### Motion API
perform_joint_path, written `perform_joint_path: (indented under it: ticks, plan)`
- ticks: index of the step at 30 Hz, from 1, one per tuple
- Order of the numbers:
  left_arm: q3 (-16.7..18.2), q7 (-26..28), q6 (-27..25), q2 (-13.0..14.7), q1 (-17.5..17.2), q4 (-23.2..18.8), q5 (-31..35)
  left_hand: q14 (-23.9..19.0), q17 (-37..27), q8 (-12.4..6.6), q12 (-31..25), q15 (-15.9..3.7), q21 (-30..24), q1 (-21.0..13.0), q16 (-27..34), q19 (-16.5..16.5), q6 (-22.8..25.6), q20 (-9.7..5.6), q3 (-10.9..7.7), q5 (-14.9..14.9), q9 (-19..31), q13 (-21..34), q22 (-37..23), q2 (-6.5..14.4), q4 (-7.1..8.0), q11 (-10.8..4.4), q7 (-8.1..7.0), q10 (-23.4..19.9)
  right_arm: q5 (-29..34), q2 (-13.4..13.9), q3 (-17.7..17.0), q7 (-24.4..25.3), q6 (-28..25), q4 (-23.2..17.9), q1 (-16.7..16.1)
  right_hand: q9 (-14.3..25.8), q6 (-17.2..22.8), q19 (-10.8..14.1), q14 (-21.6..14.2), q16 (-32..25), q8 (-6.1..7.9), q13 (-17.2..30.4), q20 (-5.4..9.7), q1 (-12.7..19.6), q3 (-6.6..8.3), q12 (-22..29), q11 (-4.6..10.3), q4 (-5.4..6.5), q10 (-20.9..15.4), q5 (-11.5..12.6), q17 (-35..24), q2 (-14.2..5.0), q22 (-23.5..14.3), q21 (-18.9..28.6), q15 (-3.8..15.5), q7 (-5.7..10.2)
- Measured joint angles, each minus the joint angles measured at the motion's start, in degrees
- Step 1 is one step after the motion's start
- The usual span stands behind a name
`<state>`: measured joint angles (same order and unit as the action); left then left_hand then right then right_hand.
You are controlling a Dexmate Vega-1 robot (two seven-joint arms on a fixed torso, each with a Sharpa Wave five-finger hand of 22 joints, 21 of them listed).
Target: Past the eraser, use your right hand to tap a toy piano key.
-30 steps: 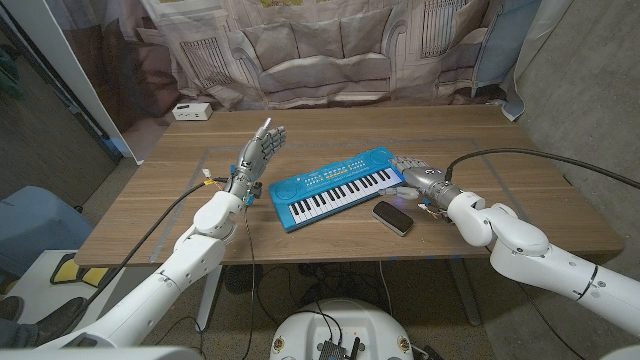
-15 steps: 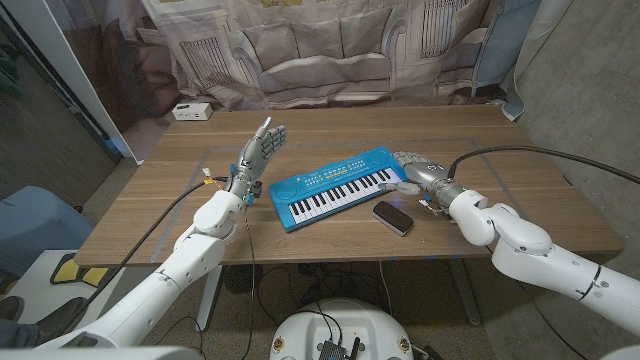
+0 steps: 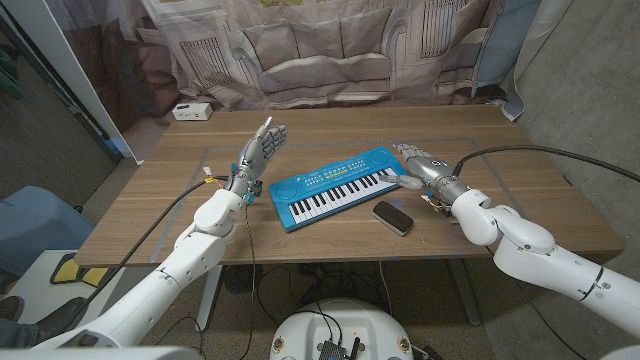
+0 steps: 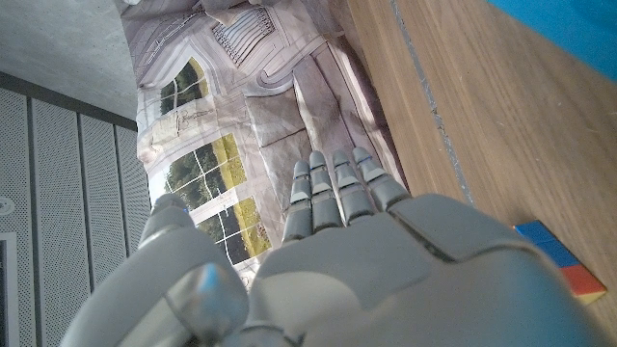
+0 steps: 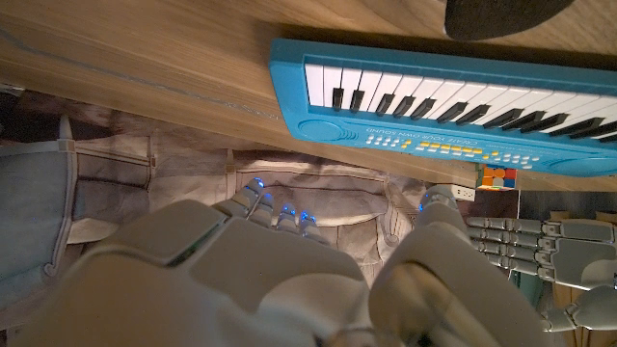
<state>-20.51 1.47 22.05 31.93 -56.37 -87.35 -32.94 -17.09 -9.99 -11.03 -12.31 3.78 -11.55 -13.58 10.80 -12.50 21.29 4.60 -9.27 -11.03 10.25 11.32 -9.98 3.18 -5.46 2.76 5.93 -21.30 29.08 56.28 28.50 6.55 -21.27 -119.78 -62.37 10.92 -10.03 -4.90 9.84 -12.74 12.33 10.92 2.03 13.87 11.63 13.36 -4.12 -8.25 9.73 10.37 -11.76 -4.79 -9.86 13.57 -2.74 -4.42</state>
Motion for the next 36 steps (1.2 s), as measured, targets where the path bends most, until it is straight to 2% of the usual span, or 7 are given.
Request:
perform_joint_path:
  ticks: [4,8,17,21,24,27,36]
  plan:
    - [0.0,0.0,-0.1,0.1,0.0,-0.3,0.0,0.0,0.0,0.00,0.0,0.00,0.0,0.0,0.0,0.0,0.0,0.00,-0.24,0.0,0.0,0.0,0.0,0.0,-0.24,0.00,0.00,0.0,-1.4,-0.4,-0.8,2.2,1.0,0.2,-0.5,-0.2,0.3,0.7,0.0,0.0,0.82,0.0,-0.09,0.7,0.23,0.0,0.00,-0.23,0.0,0.0,0.1,0.15,0.3,0.0,0.00,-0.03]
    - [0.1,0.2,-0.3,0.3,0.0,-0.6,0.1,0.0,0.0,0.00,0.0,0.00,0.0,0.0,0.0,0.0,0.0,0.00,-0.24,0.0,0.0,0.0,0.0,0.0,-0.24,0.00,0.00,0.0,-2.6,-1.0,-1.7,4.3,2.1,0.7,-1.2,-0.1,2.5,1.5,0.0,0.0,1.33,0.0,-0.09,0.7,0.23,0.2,0.00,-0.23,0.0,0.0,0.1,0.17,0.3,0.0,0.00,0.19]
    - [0.1,0.3,-0.7,0.6,0.0,-1.2,0.3,0.0,0.0,0.00,0.0,-0.02,0.0,0.0,0.0,-0.1,0.0,-0.12,-0.24,0.0,0.0,0.0,0.0,0.0,-0.24,0.00,0.00,0.0,-5.2,-2.3,-3.2,8.5,5.0,1.9,-2.2,-0.1,3.6,4.0,0.0,-0.2,0.96,0.0,-0.10,1.3,0.23,1.3,0.02,-0.23,0.0,0.0,0.1,0.71,0.3,0.0,0.00,-0.06]
    - [0.1,0.3,-0.8,0.7,0.1,-1.3,0.3,-0.3,0.0,0.00,0.0,-0.31,0.0,0.0,0.0,-0.2,0.0,-0.21,-0.24,0.0,0.0,0.0,0.0,0.0,-0.24,0.00,0.00,0.0,-6.7,-3.0,-4.1,10.7,7.2,2.7,-2.7,-0.2,5.1,5.2,0.1,-0.2,0.93,0.0,-0.19,1.6,0.23,1.7,0.13,-0.23,-2.0,0.0,0.3,1.08,0.3,0.0,0.33,0.04]
    - [0.1,0.2,-0.8,0.7,0.4,-1.4,0.3,-0.3,0.0,0.00,0.0,-0.31,0.0,0.0,0.0,-0.5,0.0,-0.49,-0.24,0.0,0.0,0.0,0.0,0.0,-0.24,0.00,0.00,0.0,-8.0,-3.7,-4.6,12.1,9.3,3.5,-3.0,-0.3,6.6,7.4,-0.1,-0.8,0.93,-0.2,-0.02,1.8,0.23,2.3,0.33,-0.23,-3.9,0.0,0.3,1.53,0.3,0.0,0.75,0.23]
    - [0.1,0.0,-0.8,0.7,0.6,-1.3,0.3,-0.3,0.0,0.00,0.0,-0.31,0.0,0.0,0.0,-0.5,0.0,-0.49,-0.24,0.0,0.0,0.0,0.0,0.0,-0.24,0.00,0.00,0.0,-9.1,-4.4,-5.2,13.4,11.4,4.4,-3.1,-0.3,8.1,9.3,-1.8,-1.1,0.93,-0.3,-0.06,2.1,0.23,2.6,0.35,-0.22,-5.5,0.0,0.3,2.08,0.3,0.2,0.89,-0.09]
    - [-0.1,-0.6,-0.8,0.3,1.4,-0.6,0.2,-0.3,0.0,0.00,0.0,-0.31,0.0,0.0,0.0,-0.5,0.0,-0.49,-0.24,0.0,0.0,0.0,0.0,0.0,-0.23,0.31,0.00,-0.3,-13.3,-6.7,-6.4,15.9,18.7,7.7,-3.0,-0.3,10.2,12.5,-4.4,-1.3,0.93,-0.3,0.03,2.7,0.01,2.6,0.11,-0.44,-7.1,0.0,0.6,2.61,0.3,0.4,0.89,-0.47]
